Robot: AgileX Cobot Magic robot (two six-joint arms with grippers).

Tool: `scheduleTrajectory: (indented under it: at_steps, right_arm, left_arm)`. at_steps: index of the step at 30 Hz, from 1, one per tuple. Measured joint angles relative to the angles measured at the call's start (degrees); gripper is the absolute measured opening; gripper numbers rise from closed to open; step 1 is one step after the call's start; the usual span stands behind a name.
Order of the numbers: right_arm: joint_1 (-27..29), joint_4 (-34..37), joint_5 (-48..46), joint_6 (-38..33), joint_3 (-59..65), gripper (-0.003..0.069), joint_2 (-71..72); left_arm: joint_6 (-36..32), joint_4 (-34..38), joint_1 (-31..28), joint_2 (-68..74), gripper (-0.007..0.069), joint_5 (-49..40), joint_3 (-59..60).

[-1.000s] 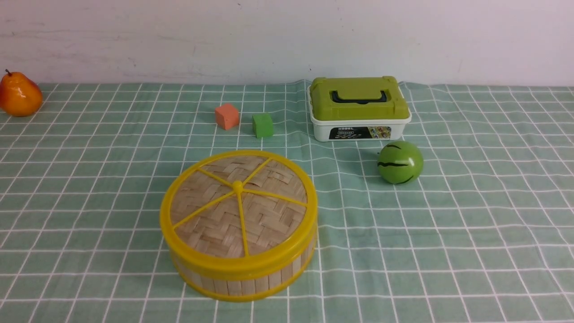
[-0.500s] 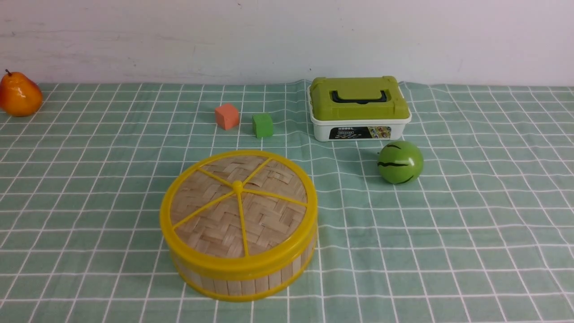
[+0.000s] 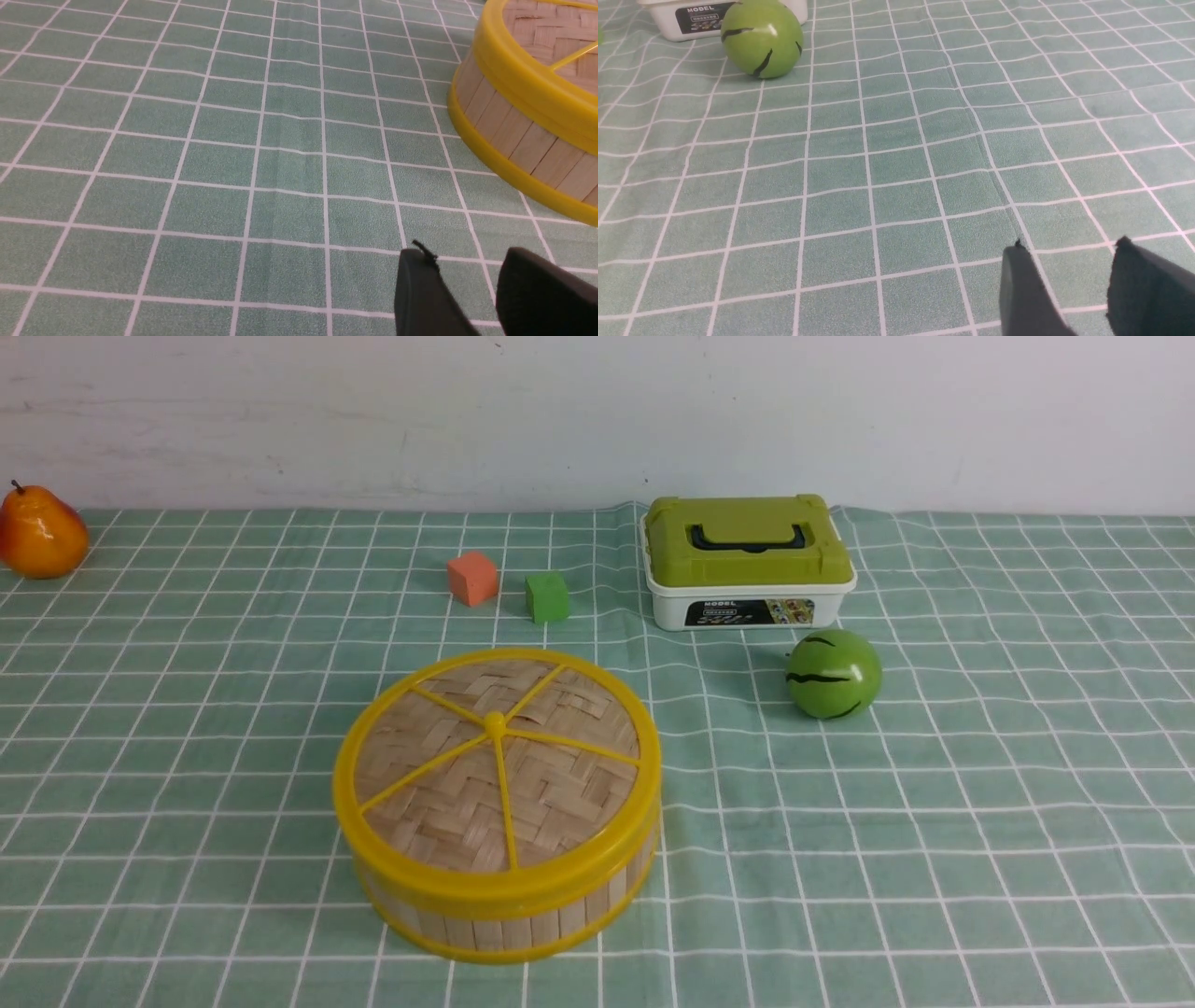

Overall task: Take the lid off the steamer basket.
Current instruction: Use the right arm to lift the lid of the steamer

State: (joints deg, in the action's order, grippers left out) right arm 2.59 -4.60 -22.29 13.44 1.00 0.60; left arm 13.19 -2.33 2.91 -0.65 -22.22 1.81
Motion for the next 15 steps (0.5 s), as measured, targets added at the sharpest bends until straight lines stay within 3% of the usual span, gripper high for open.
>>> scheduleTrajectory:
  at_steps: [6,10,11,12,15]
  right_arm:
    - [0.00,5.63,0.36,0.98,0.00,0.0241,0.00]
    - [0.00,26.22,0.36,9.56,0.15,0.0241,0.00]
    - [0.00,27.39,0.36,10.09,0.22,0.0241,0.00]
    - [0.00,36.13,0.36,13.93,0.43,0.0241,0.00]
    - [0.00,45.48,0.59,16.44,0.49,0.0241,0.00]
  left_arm:
    - [0.00,0.00,0.00,0.00,0.0239,0.00,0.00]
    - [0.00,0.00,0.00,0.00,0.0239,0.00,0.00]
    - [0.00,0.00,0.00,0.00,0.0239,0.00,0.00]
    - [0.00,0.00,0.00,0.00,0.0239,0.00,0.00]
    - [0.00,0.00,0.00,0.00,0.0239,0.00,0.00]
